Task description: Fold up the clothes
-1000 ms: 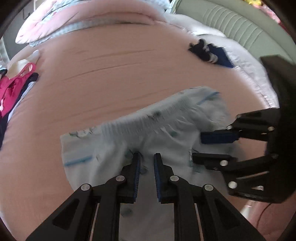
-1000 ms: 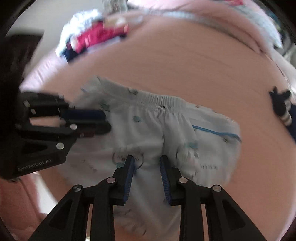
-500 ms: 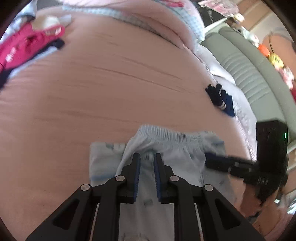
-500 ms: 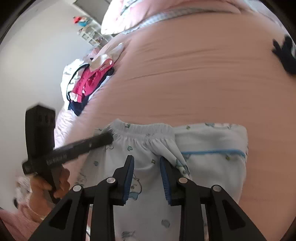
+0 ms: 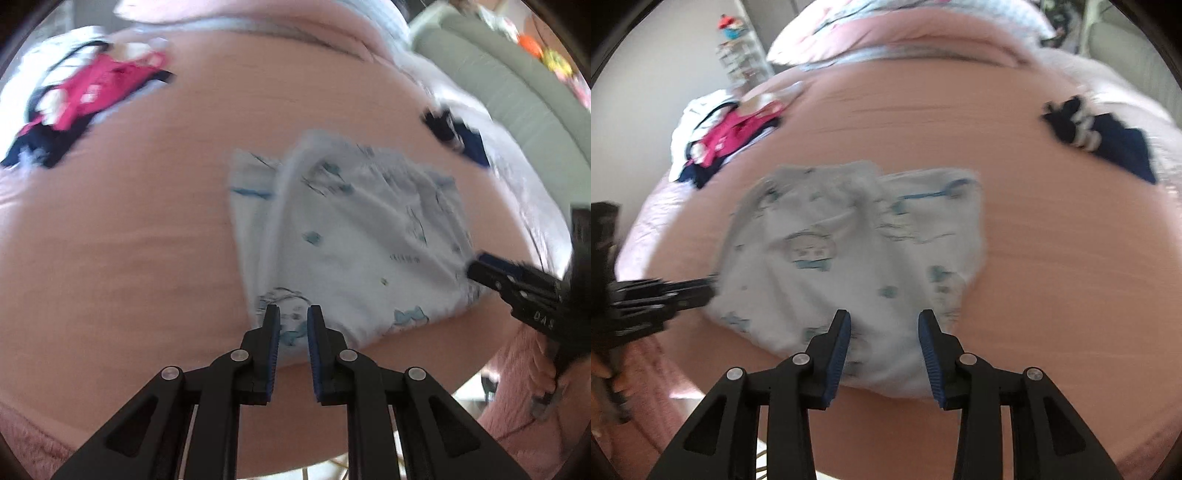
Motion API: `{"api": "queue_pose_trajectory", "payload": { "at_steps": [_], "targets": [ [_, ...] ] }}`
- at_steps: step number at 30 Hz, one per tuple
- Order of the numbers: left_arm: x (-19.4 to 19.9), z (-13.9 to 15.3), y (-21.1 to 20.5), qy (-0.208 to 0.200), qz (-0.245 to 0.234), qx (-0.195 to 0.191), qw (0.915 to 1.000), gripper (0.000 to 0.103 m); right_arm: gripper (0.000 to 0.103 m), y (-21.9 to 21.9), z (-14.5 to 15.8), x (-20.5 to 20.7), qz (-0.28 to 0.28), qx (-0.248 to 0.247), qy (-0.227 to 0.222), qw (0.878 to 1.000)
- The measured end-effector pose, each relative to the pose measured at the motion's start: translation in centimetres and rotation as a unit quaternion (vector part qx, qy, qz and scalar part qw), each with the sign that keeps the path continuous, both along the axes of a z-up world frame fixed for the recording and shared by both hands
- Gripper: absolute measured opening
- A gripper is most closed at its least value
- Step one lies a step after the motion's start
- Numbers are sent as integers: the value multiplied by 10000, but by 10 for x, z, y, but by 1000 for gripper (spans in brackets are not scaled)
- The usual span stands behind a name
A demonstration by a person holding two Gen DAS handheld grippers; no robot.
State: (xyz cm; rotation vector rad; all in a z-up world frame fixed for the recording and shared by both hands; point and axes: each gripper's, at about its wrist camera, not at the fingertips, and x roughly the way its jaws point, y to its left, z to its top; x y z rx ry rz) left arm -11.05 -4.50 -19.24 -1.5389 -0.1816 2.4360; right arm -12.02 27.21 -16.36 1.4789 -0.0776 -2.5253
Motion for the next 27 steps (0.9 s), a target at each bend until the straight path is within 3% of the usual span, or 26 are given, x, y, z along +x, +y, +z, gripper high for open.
{"api": "queue_pose_trajectory", "payload": {
  "at_steps": [4,8,10,12,14,16,20,22,25,27],
  "targets": [
    [-5,-1,-7,-98,71,549,9984,13,38,8,11,9,-8,-186,231,9996],
    [7,-18,14,-446,-362,-61,9983,13,38,0,-7,1,58,-101,-128,9999],
    [15,-18,9,-538,-281,-2,9982,13,40,7,-13,-5,-146,129,-241,9995],
    [19,-21,-3,-690,-155,27,9975,13,49,20,-14,-8,-368,200,-310,9986],
    [24,-21,-16,-747,54,254,9969,13,51,34,-10,-7,-637,505,-216,9965],
    [24,-10,-25,-514,352,302,9976,13,51,47,-2,-4,-869,878,-5,9923],
    [18,11,-2,110,60,488,9987,13,51,51,19,8,-676,-111,323,9971],
    [13,9,23,214,-256,314,9989,13,51,33,17,14,-335,-187,285,9989],
    [12,-8,37,-44,-392,16,9992,13,51,6,0,22,-78,241,-15,9997],
    [15,-16,41,-173,-475,-211,9985,13,50,10,-11,26,-127,372,-209,9990]
  ]
}}
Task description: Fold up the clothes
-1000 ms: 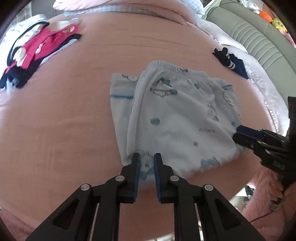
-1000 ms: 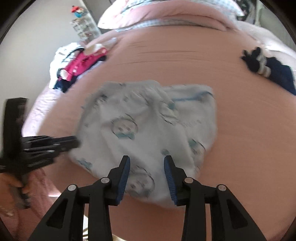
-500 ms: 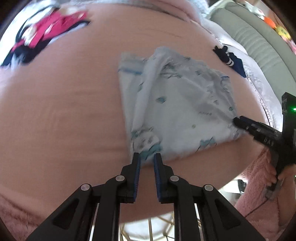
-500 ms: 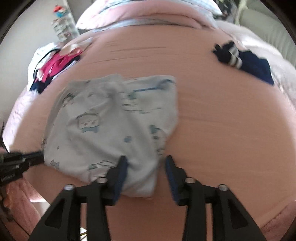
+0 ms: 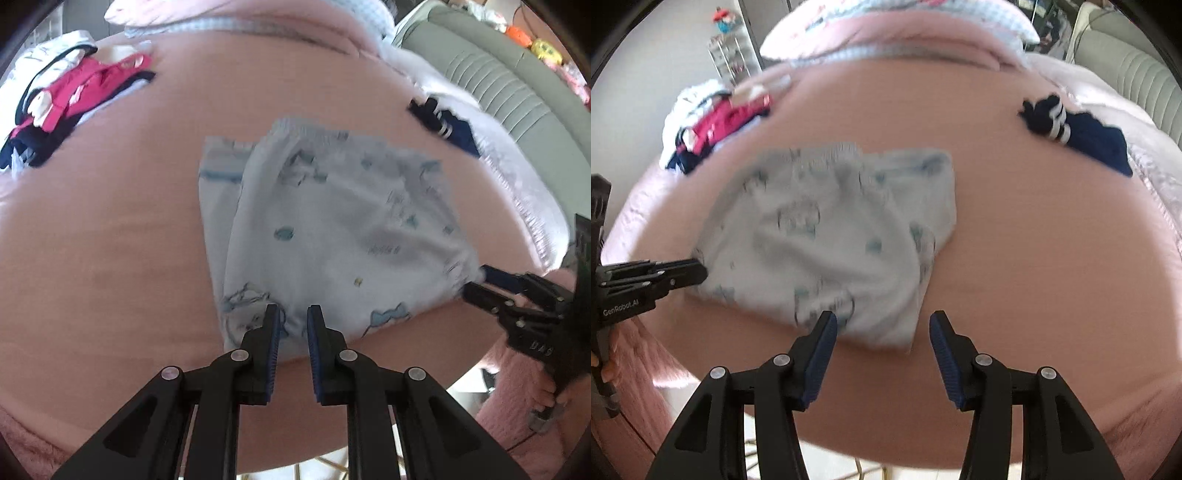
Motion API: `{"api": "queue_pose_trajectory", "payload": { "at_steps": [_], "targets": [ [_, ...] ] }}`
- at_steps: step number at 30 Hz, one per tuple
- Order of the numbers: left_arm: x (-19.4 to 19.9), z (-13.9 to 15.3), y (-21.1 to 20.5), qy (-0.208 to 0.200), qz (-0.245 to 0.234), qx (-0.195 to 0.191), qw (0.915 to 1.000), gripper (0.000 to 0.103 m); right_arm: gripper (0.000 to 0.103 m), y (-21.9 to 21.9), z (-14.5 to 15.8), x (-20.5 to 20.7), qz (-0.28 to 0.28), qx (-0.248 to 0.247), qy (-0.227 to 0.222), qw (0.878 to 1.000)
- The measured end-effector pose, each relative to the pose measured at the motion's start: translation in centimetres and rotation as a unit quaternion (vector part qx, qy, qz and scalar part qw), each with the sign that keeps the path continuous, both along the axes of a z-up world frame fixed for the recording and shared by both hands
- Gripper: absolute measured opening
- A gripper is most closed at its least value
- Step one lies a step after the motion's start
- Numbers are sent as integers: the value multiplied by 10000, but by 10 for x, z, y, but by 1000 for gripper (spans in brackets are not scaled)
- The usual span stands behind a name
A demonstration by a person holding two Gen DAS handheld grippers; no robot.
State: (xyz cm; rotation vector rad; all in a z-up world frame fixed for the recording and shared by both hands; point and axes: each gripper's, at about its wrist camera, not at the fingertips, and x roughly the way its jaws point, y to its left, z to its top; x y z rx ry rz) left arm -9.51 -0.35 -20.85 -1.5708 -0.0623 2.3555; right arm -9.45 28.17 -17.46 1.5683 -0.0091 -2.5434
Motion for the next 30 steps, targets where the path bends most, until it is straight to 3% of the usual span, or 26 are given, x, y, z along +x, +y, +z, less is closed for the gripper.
{"api": "queue_pose_trajectory", "payload": {
  "at_steps": [3,5,8,11,15,21,24,27,28,29,30],
  "targets": [
    [6,4,-7,-121,16,-168,9998,13,50,20,-12,2,-342,487,-179,9981],
    [10,6,-13,-151,75,-243,9996,13,50,41,-8,2,-775,470,-151,9958],
    [15,11,-25,-38,243,54,9997,13,52,71,-3,2,-1203,-618,-237,9905],
    [16,22,-21,324,221,243,9989,13,53,88,-11,3,-1350,-2106,-492,9669],
    [3,30,10,679,-94,518,9963,13,55,88,-17,-10,-1378,-2441,-562,9583],
    [-11,5,24,117,-36,576,9983,13,61,76,-17,-29,-1274,-2719,-534,9524],
    [-7,9,17,131,-4,611,9980,13,61,82,-14,-43,-1351,-2806,-438,9493],
    [-5,15,6,158,184,641,9976,13,62,69,-25,-54,-1080,-2513,-684,9594],
    [-6,16,5,197,254,658,9973,13,56,61,-23,-53,-925,-2322,-609,9663],
    [-7,17,4,239,319,676,9969,13,42,52,-21,-52,-769,-2129,-533,9726],
    [-8,18,3,296,369,696,9965,13,14,44,-20,-51,-618,-1956,-481,9775]
  ]
}}
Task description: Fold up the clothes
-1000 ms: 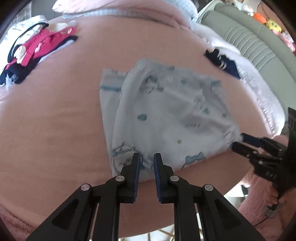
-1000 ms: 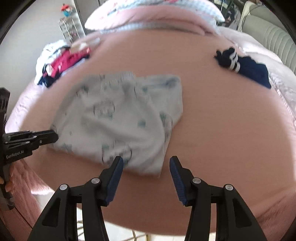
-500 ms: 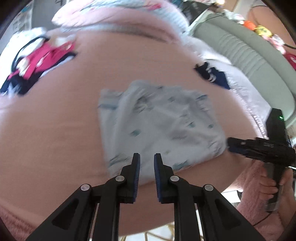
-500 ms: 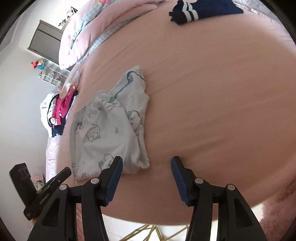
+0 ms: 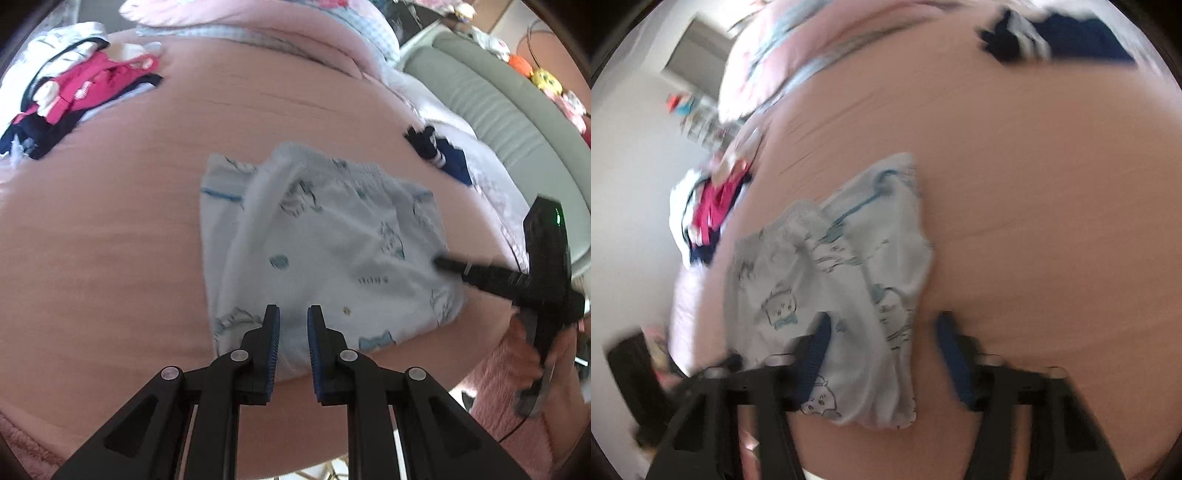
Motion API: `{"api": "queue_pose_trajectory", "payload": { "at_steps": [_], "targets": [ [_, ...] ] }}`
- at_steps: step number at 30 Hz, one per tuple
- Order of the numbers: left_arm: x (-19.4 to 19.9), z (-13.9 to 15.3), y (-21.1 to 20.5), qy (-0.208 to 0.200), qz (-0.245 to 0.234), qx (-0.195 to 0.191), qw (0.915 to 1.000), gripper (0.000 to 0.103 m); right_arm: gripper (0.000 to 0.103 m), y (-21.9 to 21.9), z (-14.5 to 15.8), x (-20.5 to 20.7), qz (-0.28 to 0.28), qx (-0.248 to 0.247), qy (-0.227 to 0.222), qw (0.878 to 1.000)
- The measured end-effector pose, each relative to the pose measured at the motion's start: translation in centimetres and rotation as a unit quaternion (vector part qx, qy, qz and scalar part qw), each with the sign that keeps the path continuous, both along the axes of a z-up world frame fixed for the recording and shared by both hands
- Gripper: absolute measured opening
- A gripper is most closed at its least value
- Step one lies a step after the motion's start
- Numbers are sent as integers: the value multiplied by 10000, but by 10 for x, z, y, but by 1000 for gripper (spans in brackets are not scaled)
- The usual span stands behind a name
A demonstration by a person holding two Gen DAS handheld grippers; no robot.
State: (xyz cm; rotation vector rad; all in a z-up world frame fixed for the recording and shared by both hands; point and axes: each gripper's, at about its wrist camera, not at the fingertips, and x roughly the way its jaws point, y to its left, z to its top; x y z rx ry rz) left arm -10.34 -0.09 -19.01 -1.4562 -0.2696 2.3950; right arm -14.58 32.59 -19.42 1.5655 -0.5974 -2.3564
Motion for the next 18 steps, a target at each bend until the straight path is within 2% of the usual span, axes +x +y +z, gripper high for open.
{"api": "queue_pose_trajectory", "payload": {
  "at_steps": [1,4,7,9,11,13,14,15,16,18],
  "targets": [
    [-2,2,-3,68,68,21,10000,13,11,-6,0,0,120,116,17,9999],
    [-4,7,-10,244,270,117,9993,13,8,-17,12,0,277,332,264,9987],
    [-1,10,-23,289,426,236,9984,13,8,-34,39,-2,597,157,766,9952],
    [-1,11,-32,266,523,294,9978,13,8,-64,46,-6,1060,180,936,9898],
    [-4,5,-33,144,590,399,9974,14,8,-96,37,-11,1485,397,877,9842],
    [-2,1,-40,14,612,595,9963,14,11,-121,9,-20,1681,589,578,9823],
    [-2,-1,-40,-10,623,725,9954,14,11,-123,-6,-24,1582,463,426,9854],
    [-2,-2,-40,-36,621,899,9940,14,11,-120,-8,-27,1441,170,406,9886],
    [-3,-3,-40,-71,578,1211,9909,17,19,-111,-5,-26,1391,-134,357,9895],
    [-4,-2,-38,-61,499,1728,9837,35,36,-95,0,-22,1329,-658,273,9886]
  ]
}}
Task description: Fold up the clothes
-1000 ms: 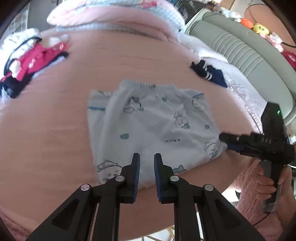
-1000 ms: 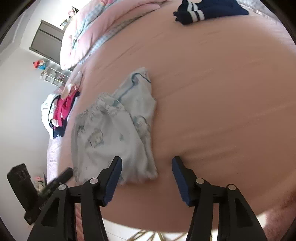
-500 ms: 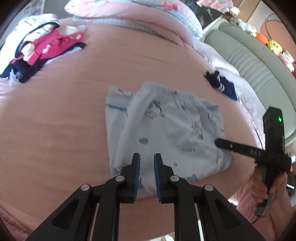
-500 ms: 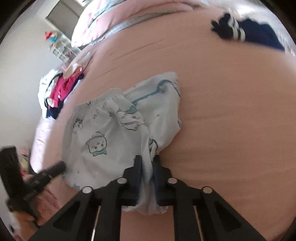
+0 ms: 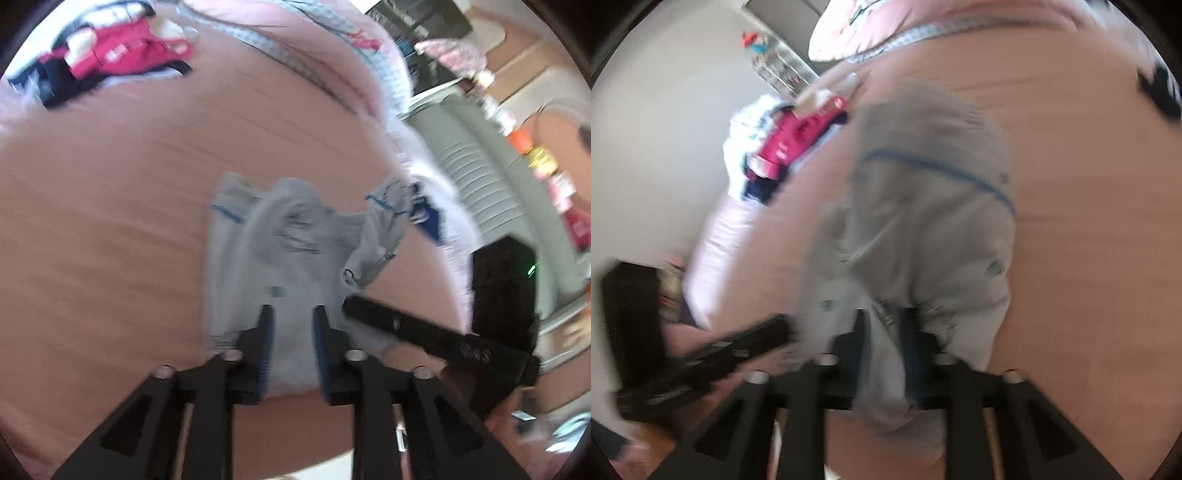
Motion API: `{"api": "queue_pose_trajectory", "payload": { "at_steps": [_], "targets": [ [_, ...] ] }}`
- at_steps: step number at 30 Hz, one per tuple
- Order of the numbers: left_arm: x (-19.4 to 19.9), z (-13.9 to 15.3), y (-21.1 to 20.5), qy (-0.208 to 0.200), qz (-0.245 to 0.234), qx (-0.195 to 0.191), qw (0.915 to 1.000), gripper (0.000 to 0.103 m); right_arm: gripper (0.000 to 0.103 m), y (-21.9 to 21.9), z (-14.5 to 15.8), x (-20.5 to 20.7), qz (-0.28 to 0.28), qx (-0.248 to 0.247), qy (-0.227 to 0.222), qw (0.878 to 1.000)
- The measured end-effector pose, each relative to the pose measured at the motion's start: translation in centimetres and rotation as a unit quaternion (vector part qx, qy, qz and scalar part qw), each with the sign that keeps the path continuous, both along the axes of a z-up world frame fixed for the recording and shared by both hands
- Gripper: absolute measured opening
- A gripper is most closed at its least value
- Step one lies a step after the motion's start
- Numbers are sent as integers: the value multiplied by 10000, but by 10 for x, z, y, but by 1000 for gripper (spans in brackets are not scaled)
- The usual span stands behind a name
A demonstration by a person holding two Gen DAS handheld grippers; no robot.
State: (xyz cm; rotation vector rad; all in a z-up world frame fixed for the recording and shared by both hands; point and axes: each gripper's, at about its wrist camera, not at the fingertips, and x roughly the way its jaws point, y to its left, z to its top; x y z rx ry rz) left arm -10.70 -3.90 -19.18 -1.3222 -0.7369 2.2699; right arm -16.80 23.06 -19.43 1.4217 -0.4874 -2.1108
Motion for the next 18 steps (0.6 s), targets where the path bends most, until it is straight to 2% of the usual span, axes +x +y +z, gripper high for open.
{"api": "queue_pose_trajectory", "payload": {
  "at_steps": [1,3,5,8,9,10,11,12,14,15,16,18],
  "targets": [
    [-1,2,2,64,-29,162,9998,50,41,5,3,5,116,27,24,9999],
    [-5,4,10,120,-143,363,9992,53,45,16,9,16,347,80,72,9993],
    [-7,5,23,162,-305,311,9989,53,45,29,17,27,503,57,133,9986],
    [-4,7,43,263,-544,-29,9982,53,45,68,37,33,-86,-698,387,9968],
    [-2,6,49,304,-609,-176,9975,53,45,88,43,35,-480,-920,530,9932],
    [0,5,54,336,-691,-293,9966,53,45,104,45,34,-915,-958,619,9893],
    [2,4,58,344,-753,-315,9961,53,45,118,43,29,-1433,-768,597,9849],
    [3,3,61,346,-822,-334,9955,53,45,132,34,24,-1996,-288,423,9785],
    [4,1,69,333,-934,-398,9943,53,45,142,11,15,-2434,644,-132,9677],
    [4,0,71,336,-959,-446,9938,53,45,145,0,12,-2432,723,-395,9665],
    [4,-1,71,342,-956,-494,9936,53,45,147,-9,10,-2418,554,-645,9666],
    [3,-2,71,373,-908,-623,9932,53,45,139,-14,7,-2223,291,-744,9717]
  ]
}}
